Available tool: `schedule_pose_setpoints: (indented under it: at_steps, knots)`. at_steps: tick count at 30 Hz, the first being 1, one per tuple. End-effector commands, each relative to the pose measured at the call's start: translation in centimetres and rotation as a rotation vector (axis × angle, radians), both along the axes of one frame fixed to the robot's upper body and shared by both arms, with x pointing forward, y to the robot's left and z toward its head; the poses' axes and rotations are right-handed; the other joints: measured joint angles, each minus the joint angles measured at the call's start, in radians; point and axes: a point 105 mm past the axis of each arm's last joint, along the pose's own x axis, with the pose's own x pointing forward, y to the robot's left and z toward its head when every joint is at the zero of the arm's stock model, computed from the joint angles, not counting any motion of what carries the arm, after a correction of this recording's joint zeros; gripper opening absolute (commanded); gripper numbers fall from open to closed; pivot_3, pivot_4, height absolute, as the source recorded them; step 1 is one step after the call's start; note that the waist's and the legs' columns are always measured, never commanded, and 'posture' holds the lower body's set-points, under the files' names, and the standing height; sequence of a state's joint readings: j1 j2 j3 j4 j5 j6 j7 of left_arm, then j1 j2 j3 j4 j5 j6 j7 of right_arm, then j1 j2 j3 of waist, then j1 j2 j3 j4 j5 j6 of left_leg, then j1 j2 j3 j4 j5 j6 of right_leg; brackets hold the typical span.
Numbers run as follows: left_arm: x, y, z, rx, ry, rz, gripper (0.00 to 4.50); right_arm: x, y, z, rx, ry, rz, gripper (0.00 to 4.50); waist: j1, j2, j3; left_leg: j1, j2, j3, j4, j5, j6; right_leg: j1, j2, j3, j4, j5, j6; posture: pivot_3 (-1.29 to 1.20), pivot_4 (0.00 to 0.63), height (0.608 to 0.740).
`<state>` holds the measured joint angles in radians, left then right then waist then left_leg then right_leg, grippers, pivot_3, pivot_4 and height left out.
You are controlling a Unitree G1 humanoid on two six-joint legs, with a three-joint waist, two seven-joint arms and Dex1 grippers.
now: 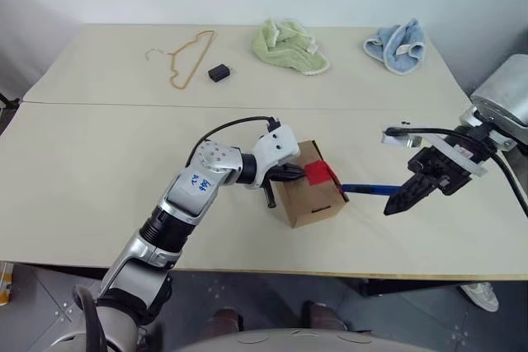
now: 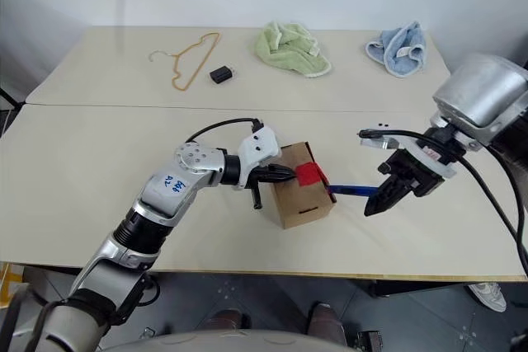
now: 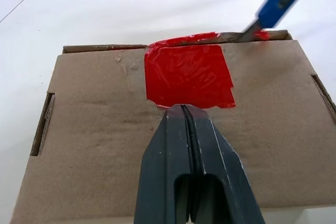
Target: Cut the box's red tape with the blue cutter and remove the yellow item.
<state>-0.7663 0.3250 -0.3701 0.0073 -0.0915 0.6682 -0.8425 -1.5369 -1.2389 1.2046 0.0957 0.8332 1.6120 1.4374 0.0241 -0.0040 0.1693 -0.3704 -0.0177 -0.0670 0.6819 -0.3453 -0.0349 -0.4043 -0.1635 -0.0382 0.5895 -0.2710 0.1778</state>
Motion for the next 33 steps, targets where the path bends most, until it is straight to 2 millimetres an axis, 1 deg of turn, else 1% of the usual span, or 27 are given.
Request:
schedule_pose_setpoints:
  at_steps: [1, 3, 5, 7, 10, 12, 13, 15, 17, 18, 20, 21, 23, 24, 26, 28, 29, 30, 32, 33]
  knots:
    - [0.0, 1.9, -4.8, 0.067, 0.174, 0.076, 0.00, 0.2, -0.2, 1.7, 0.080, -0.155, 0.011, 0.15, 0.000, 0.000, 0.000, 0.000, 0.000, 0.000, 0.000, 0.000, 0.000, 0.000, 0.000, 0.000, 0.000, 0.000, 0.000, 0.00, 0.150, 0.740]
    - [0.2, 2.0, -3.9, 0.022, 0.152, 0.075, 0.00, 0.6, -1.1, 2.0, 0.088, -0.239, -0.021, 0.15, -0.002, 0.000, 0.000, 0.000, 0.000, 0.001, 0.000, 0.000, 0.000, -0.001, 0.000, 0.000, 0.000, 0.000, 0.000, 0.00, 0.150, 0.740]
    - [0.5, 2.3, -2.1, -0.073, 0.121, 0.065, 0.00, 1.0, -2.8, 2.8, 0.116, -0.353, -0.069, 0.15, -0.001, 0.001, 0.000, 0.000, 0.001, 0.003, 0.000, 0.000, 0.000, -0.002, 0.000, 0.001, 0.001, 0.000, 0.000, 0.00, 0.150, 0.740]
    - [0.7, 2.7, -0.8, -0.145, 0.101, 0.058, 0.00, 1.1, -4.2, 3.3, 0.136, -0.431, -0.108, 0.15, 0.001, 0.001, 0.001, -0.001, 0.001, 0.003, 0.000, 0.000, 0.000, -0.003, 0.000, 0.001, 0.001, 0.000, 0.000, 0.00, 0.150, 0.740]
    - [0.3, 3.5, 1.6, -0.257, 0.090, -0.005, 0.00, 1.7, -5.7, 4.6, 0.253, -0.582, -0.155, 0.15, -0.001, 0.000, 0.002, -0.002, 0.001, 0.005, 0.000, 0.000, 0.000, -0.004, 0.000, 0.002, 0.001, 0.000, 0.000, 0.00, 0.150, 0.740]
    - [-0.3, 4.0, 2.7, -0.303, 0.092, -0.052, 0.00, 2.3, -6.7, 4.5, 0.294, -0.667, -0.198, 0.15, -0.001, 0.000, 0.003, -0.002, 0.001, 0.006, 0.000, 0.000, 0.000, -0.005, 0.000, 0.003, 0.001, 0.000, 0.001, 0.00, 0.150, 0.740]
    - [-0.7, 4.4, 3.2, -0.317, 0.099, -0.073, 0.00, 2.8, -7.6, 3.8, 0.288, -0.711, -0.232, 0.15, -0.001, 0.000, 0.003, -0.002, 0.001, 0.007, 0.000, 0.000, 0.000, -0.005, 0.000, 0.003, 0.002, 0.000, 0.001, 0.00, 0.150, 0.740]
    - [-1.3, 5.6, 4.0, -0.335, 0.113, -0.088, 0.00, 4.3, -9.3, 1.7, 0.269, -0.851, -0.296, 0.15, 0.000, -0.003, 0.005, -0.002, 0.002, 0.007, 0.000, 0.000, 0.000, -0.005, 0.000, 0.003, 0.002, 0.000, 0.001, 0.00, 0.150, 0.740]
    - [-1.6, 6.9, 4.3, -0.334, 0.116, -0.072, 0.00, 5.6, -10.7, -0.4, 0.235, -0.966, -0.377, 0.15, -0.001, -0.003, 0.005, -0.002, 0.002, 0.008, 0.001, 0.000, 0.000, -0.005, 0.000, 0.003, 0.002, 0.001, 0.001, 0.00, 0.150, 0.740]
    - [-1.8, 7.6, 4.3, -0.333, 0.116, -0.055, 0.00, 6.0, -11.2, -2.0, 0.207, -0.991, -0.412, 0.15, -0.001, -0.003, 0.004, -0.002, 0.001, 0.008, 0.001, 0.000, 0.000, -0.005, -0.001, 0.004, 0.002, 0.001, 0.001, 0.00, 0.150, 0.740]
    - [-2.1, 8.6, 4.3, -0.331, 0.119, -0.031, 0.00, 6.4, -11.7, -4.0, 0.167, -1.025, -0.451, 0.15, -0.002, -0.001, 0.005, -0.001, 0.001, 0.008, 0.001, 0.000, 0.001, -0.005, -0.001, 0.004, 0.002, 0.001, 0.002, 0.00, 0.150, 0.740]
    - [-2.2, 9.2, 4.2, -0.326, 0.116, -0.009, 0.00, 6.7, -11.9, -5.1, 0.148, -1.047, -0.471, 0.15, -0.003, 0.000, 0.006, -0.001, 0.001, 0.008, 0.001, 0.001, 0.001, -0.005, -0.001, 0.004, 0.002, 0.001, 0.002, 0.00, 0.150, 0.740]
    - [-2.2, 10.9, 3.3, -0.297, 0.102, 0.079, 0.00, 7.1, -12.4, -8.0, 0.092, -1.072, -0.525, 0.15, -0.005, 0.000, 0.006, -0.001, 0.001, 0.009, 0.001, 0.001, 0.001, -0.005, -0.001, 0.005, 0.002, 0.001, 0.002, 0.00, 0.150, 0.740]
    - [-2.1, 11.6, 2.8, -0.280, 0.098, 0.117, 0.00, 7.2, -12.6, -8.9, 0.074, -1.078, -0.543, 0.15, -0.006, 0.001, 0.006, -0.001, 0.001, 0.009, 0.001, 0.001, 0.001, -0.005, -0.001, 0.005, 0.002, 0.001, 0.002, 0.00, 0.150, 0.740]
    - [-2.0, 12.4, 1.8, -0.245, 0.076, 0.174, 0.00, 7.4, -12.7, -9.6, 0.084, -1.078, -0.593, 0.15, -0.012, 0.001, 0.006, 0.001, 0.001, 0.009, 0.001, 0.001, 0.001, -0.004, -0.001, 0.006, 0.002, 0.001, 0.002, 0.00, 0.150, 0.740]
    - [-2.1, 12.9, 1.1, -0.242, 0.068, 0.219, 0.00, 7.1, -12.3, -9.8, 0.143, -1.048, -0.626, 0.86, -0.014, 0.001, 0.006, 0.001, 0.001, 0.009, 0.001, 0.001, 0.001, -0.002, -0.001, 0.006, 0.001, 0.002, 0.002, 0.00, 0.150, 0.740]
    - [-2.1, 13.0, 0.8, -0.242, 0.059, 0.240, 0.00, 7.0, -12.4, -9.9, 0.123, -1.064, -0.610, 1.05, -0.013, 0.001, 0.006, 0.002, 0.001, 0.009, 0.001, 0.001, 0.001, -0.002, -0.001, 0.006, 0.001, 0.003, 0.002, 0.00, 0.150, 0.740]
    - [-2.1, 13.1, 0.7, -0.244, 0.056, 0.258, 0.00, 6.9, -12.7, -9.7, 0.100, -1.091, -0.600, 1.36, -0.010, 0.000, 0.006, 0.002, 0.001, 0.009, 0.001, 0.002, 0.002, -0.001, -0.001, 0.006, 0.001, 0.004, 0.002, 0.00, 0.150, 0.740]
    - [-2.2, 13.0, 0.2, -0.255, 0.049, 0.285, 0.00, 6.7, -13.1, -8.2, 0.102, -1.166, -0.564, 2.11, -0.002, 0.000, 0.006, 0.002, 0.001, 0.008, 0.001, 0.002, 0.002, -0.001, -0.001, 0.006, 0.001, 0.004, 0.002, 0.00, 0.150, 0.740]
    - [-2.3, 12.9, 0.0, -0.260, 0.054, 0.296, 0.00, 6.5, -13.0, -7.2, 0.122, -1.201, -0.534, 2.38, 0.000, 0.000, 0.006, 0.002, 0.001, 0.008, 0.001, 0.002, 0.002, -0.001, -0.001, 0.006, 0.001, 0.004, 0.002, 0.00, 0.150, 0.740]
